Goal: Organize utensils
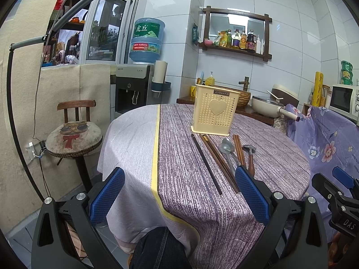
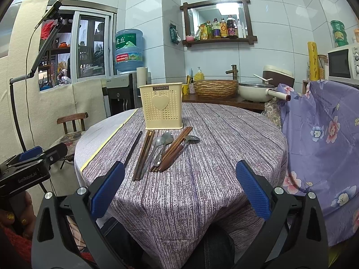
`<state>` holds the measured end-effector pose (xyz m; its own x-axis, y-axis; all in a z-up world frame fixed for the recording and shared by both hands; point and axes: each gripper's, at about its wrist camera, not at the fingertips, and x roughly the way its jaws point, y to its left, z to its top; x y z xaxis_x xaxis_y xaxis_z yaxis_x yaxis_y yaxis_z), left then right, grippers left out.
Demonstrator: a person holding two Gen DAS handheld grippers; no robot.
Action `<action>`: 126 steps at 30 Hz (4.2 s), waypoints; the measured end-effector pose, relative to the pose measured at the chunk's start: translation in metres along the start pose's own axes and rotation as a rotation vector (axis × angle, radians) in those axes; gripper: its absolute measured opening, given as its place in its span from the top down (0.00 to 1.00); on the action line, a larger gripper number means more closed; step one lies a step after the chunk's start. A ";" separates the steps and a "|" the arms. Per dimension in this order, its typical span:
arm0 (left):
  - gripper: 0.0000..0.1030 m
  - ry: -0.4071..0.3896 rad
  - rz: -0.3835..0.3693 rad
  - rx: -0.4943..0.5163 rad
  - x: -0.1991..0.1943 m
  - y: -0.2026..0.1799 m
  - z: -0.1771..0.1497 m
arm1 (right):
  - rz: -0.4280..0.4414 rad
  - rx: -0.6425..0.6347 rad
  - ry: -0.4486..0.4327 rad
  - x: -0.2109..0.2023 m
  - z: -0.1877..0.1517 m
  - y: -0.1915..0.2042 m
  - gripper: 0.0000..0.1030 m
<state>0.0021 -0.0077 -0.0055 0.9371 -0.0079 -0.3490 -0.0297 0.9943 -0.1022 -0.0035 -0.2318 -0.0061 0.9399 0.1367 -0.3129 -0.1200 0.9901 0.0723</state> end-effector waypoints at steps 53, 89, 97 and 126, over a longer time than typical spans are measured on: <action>0.42 0.546 -0.027 0.093 0.220 -0.012 0.055 | -0.024 0.081 0.534 0.269 0.061 -0.046 0.29; 0.49 0.587 -0.028 0.098 0.242 -0.019 0.054 | 0.124 0.309 0.610 0.270 0.048 -0.104 0.66; 0.49 0.575 -0.030 0.100 0.240 -0.020 0.055 | -0.002 0.260 0.598 0.254 0.048 -0.124 0.66; 0.49 0.553 0.005 0.085 0.237 -0.002 0.063 | -0.112 -0.042 0.616 0.305 0.057 -0.065 0.53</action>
<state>0.2462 -0.0048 -0.0294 0.6139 -0.0354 -0.7886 0.0161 0.9993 -0.0323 0.3089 -0.2560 -0.0523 0.5924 0.0119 -0.8056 -0.0557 0.9981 -0.0263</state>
